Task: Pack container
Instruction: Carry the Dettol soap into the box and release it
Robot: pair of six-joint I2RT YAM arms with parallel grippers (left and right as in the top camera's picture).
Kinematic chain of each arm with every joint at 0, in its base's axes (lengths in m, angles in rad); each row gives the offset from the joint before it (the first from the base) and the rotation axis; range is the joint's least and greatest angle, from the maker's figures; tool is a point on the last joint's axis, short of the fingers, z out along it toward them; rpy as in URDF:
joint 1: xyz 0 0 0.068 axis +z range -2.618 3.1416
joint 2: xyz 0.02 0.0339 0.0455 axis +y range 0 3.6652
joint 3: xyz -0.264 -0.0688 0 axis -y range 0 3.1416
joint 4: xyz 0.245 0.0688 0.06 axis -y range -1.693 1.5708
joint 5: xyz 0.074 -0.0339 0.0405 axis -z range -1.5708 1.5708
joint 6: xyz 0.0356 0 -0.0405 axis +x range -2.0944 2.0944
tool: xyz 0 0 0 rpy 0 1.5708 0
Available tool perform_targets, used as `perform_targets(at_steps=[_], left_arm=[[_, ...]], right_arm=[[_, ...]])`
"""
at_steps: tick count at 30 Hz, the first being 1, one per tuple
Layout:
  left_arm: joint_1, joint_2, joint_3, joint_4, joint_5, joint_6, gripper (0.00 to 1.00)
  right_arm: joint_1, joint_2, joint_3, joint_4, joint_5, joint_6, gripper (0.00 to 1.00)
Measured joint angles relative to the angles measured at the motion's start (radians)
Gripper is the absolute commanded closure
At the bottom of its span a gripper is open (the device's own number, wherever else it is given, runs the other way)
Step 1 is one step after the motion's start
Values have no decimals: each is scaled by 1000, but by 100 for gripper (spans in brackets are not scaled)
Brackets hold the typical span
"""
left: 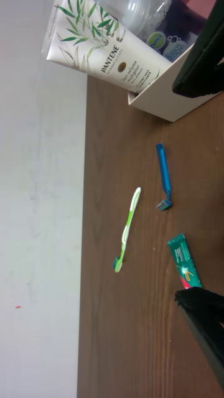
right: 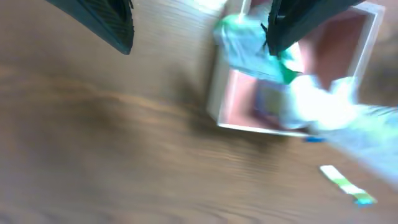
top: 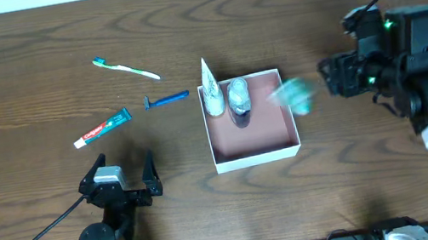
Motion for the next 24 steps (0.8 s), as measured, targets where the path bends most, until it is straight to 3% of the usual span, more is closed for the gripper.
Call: perform_targets(at_steps=[10, 24], left_arm=[[0, 0, 0, 0, 0, 0, 2], [0, 0, 0, 0, 0, 0, 2]], right_arm=[[252, -35, 1, 4, 0, -10, 37], [273, -35, 1, 10, 29, -14, 37]])
